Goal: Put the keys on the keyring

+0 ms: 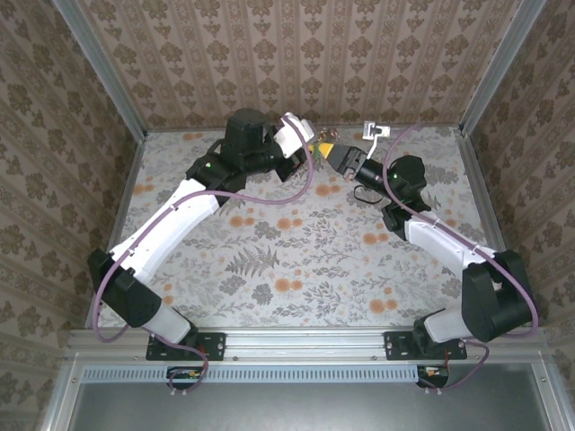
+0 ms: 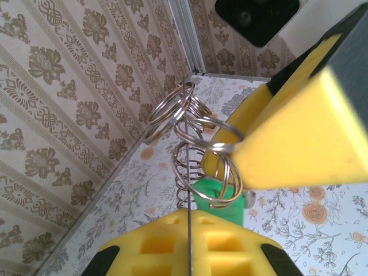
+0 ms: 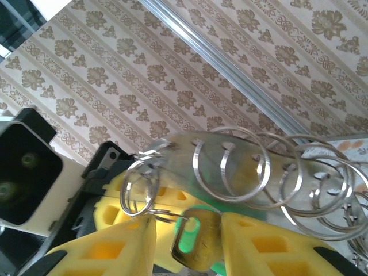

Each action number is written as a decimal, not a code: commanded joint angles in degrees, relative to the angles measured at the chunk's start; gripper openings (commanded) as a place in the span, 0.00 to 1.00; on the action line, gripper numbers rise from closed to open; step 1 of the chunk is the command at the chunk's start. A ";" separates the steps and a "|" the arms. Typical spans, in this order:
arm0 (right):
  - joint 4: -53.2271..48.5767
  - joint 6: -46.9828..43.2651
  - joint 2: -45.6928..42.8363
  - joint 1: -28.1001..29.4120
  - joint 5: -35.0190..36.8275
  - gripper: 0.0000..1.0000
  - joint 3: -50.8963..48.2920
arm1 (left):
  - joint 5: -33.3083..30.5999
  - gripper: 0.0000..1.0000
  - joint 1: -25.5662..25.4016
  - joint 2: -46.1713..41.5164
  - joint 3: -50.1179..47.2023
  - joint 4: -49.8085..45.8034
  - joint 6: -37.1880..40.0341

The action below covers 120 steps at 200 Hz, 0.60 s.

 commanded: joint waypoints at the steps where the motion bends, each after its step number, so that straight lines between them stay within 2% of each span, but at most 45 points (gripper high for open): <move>1: -3.03 -3.81 -3.40 -0.50 -0.04 0.36 2.74 | 1.33 0.00 0.40 -2.47 -0.19 2.48 -1.00; 36: -6.11 -5.93 -4.83 -0.66 -0.07 0.36 2.96 | 1.24 0.00 0.44 -2.50 -0.38 2.56 -1.00; 120: -3.93 -4.61 -4.05 -0.66 -0.35 0.35 0.90 | 1.55 0.00 0.37 -2.32 -0.35 2.74 -1.30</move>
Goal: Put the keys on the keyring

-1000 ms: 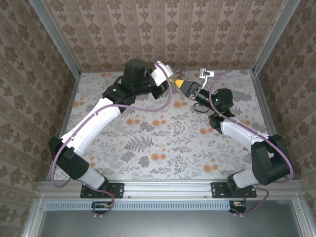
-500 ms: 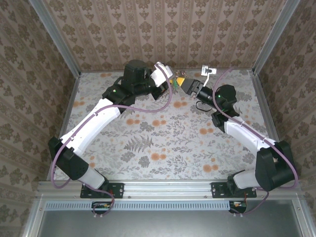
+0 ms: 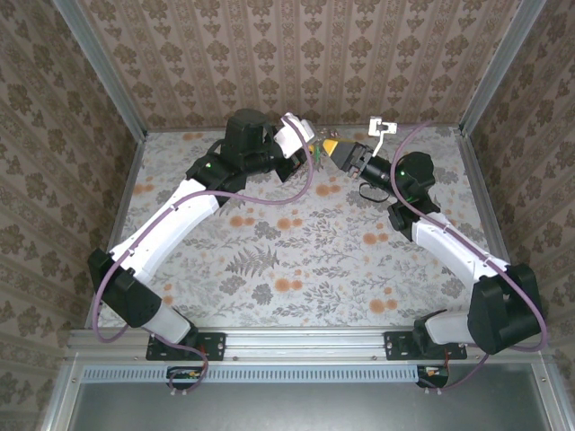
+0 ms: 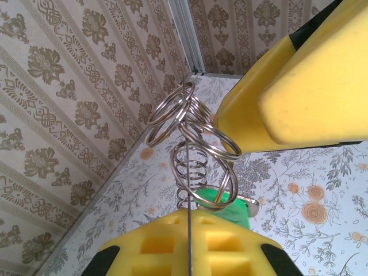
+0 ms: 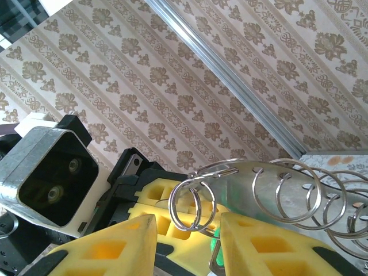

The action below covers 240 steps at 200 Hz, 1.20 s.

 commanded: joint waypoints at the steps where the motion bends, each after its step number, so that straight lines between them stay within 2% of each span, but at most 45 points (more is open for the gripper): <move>1: 1.29 -0.40 -0.74 -0.25 -0.29 0.35 -0.83 | 1.53 0.00 0.38 -2.35 -0.27 2.68 -1.26; 61: 0.15 -1.83 -1.27 -0.29 1.12 0.31 -3.32 | 1.81 0.00 0.32 -2.73 -0.42 2.61 -1.29; 125: -0.95 -2.47 1.63 -0.31 1.27 0.27 1.00 | 2.25 0.00 0.26 -3.14 -0.66 2.55 -1.24; 177: -2.37 -3.29 2.16 -0.29 0.90 0.26 3.76 | 2.52 0.00 0.06 -2.84 -0.79 2.63 -1.33; 240: -2.90 -4.05 -0.19 -0.25 1.15 0.26 2.04 | 2.08 0.00 0.05 -2.47 -0.59 2.37 -0.88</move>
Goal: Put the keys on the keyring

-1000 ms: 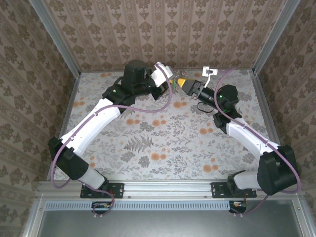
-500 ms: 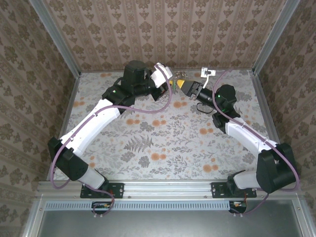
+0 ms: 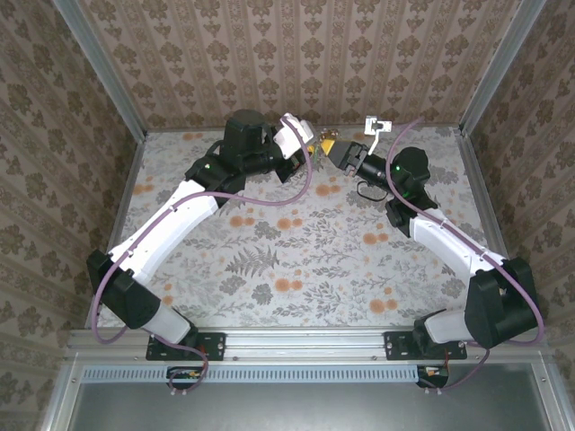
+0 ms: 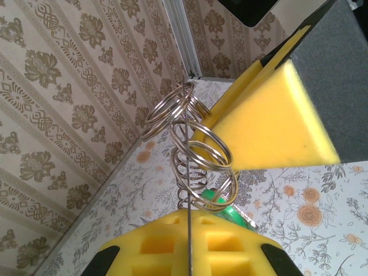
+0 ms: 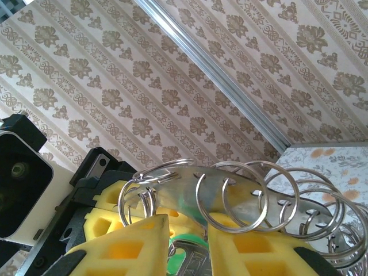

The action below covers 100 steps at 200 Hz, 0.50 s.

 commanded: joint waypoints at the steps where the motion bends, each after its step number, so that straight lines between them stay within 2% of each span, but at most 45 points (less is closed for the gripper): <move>1: 0.61 -1.34 -2.26 -0.29 0.65 0.26 0.38 | 1.05 0.00 0.04 -1.99 0.16 1.67 -0.54; 100: 3.10 0.68 -1.98 0.04 -0.16 0.32 0.62 | 1.31 0.00 -0.02 -1.84 0.07 1.73 -0.80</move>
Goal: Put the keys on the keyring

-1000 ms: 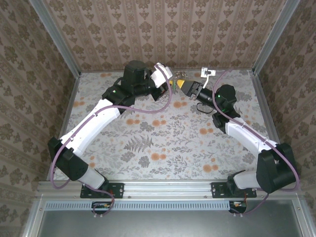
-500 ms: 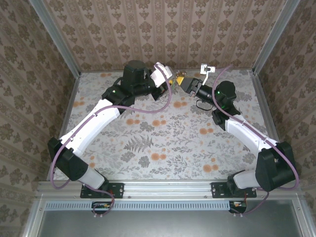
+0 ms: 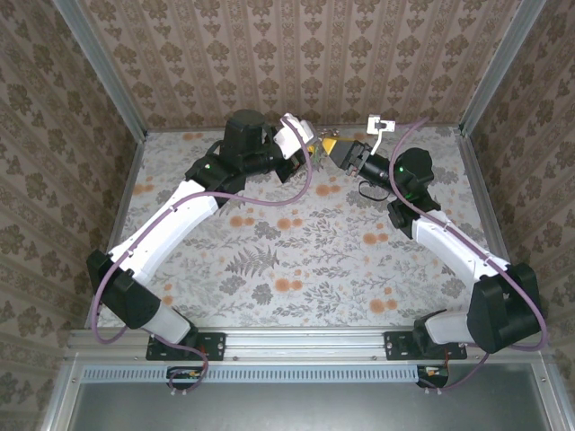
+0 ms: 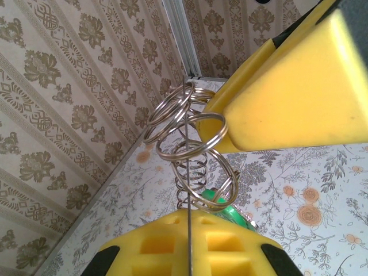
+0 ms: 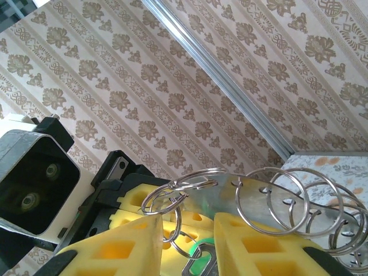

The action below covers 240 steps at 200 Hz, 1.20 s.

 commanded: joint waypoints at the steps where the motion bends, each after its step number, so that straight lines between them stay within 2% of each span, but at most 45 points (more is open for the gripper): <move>1: 3.11 1.20 -0.19 0.00 -0.15 0.32 0.64 | 1.29 0.00 -0.04 -1.80 0.07 1.72 -0.80; 49: 5.73 3.11 1.26 0.63 -1.34 0.35 1.25 | 1.12 0.00 -0.23 -1.94 0.08 1.59 -0.72; 134: 6.47 3.31 2.22 1.97 -2.11 0.33 1.49 | 1.07 0.00 -0.26 -1.87 0.11 1.86 -0.81; 202: 8.24 4.95 4.00 2.13 -1.64 0.27 2.32 | 1.12 0.00 -0.25 -2.03 -0.42 1.81 -0.87; 240: 8.39 5.29 4.00 2.15 -1.45 0.18 2.64 | 1.29 0.00 -0.25 -2.03 -0.80 1.96 -0.96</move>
